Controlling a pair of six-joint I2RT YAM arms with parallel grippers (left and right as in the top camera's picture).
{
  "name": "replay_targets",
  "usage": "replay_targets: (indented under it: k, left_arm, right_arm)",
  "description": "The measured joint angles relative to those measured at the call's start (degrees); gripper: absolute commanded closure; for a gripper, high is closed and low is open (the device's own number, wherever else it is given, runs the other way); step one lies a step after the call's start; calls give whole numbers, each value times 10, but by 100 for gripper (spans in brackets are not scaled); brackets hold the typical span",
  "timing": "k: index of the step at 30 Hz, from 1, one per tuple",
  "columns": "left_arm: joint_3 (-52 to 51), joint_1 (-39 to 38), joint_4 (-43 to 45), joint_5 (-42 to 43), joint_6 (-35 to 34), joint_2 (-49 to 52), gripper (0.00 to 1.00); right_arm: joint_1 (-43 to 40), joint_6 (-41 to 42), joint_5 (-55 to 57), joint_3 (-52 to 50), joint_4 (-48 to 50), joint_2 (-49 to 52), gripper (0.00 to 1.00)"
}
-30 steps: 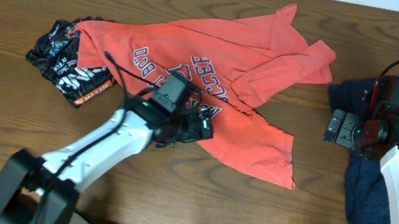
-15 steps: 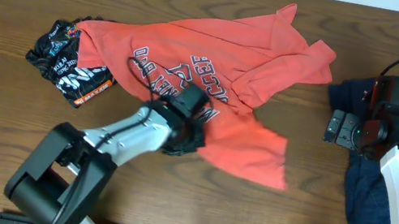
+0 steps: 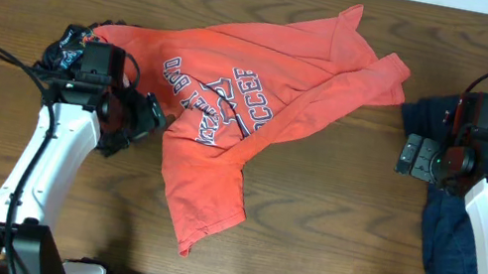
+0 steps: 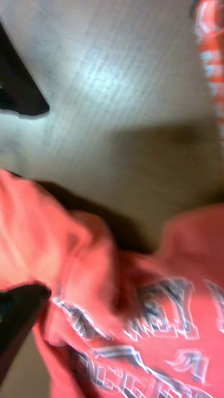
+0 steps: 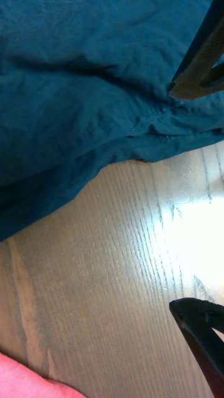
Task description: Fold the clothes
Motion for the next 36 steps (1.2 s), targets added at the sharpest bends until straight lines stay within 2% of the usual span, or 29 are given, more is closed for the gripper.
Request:
replay_targets:
  k: [4,7,17,22,23,25,29,32,36]
  left_arm:
    - [-9,-23,-55,15,3,6,6]
    - [-35,-54,-57,19,3,6,7]
    - [-144,-157,113,28,-7,9,16]
    - [-167,-179,137,29,-19,14,52]
    - [-168,-180,133,30,-19,14,63]
    - [-168,-181,120,32,-21,14,94]
    - [-168,-181,66,34,-17,14,94]
    - [-165,-173,-19,40,-4,12,94]
    - [-148,-122,-136,33,25,-15,94]
  right_arm:
    - [0,0,0,0,0,0,1]
    - [0,0,0,0,0,0,1]
    - [0,0,-2,0,-6,0,1]
    - [0,0,-10,0,-9,0,1]
    - [0,0,-13,0,-9,0,1]
    - [0,0,-15,0,-9,0,1]
    - [0,0,-19,0,-10,0,1]
    - [0,0,-21,0,-14,0,1]
    - [0,0,-28,0,-19,0,1]
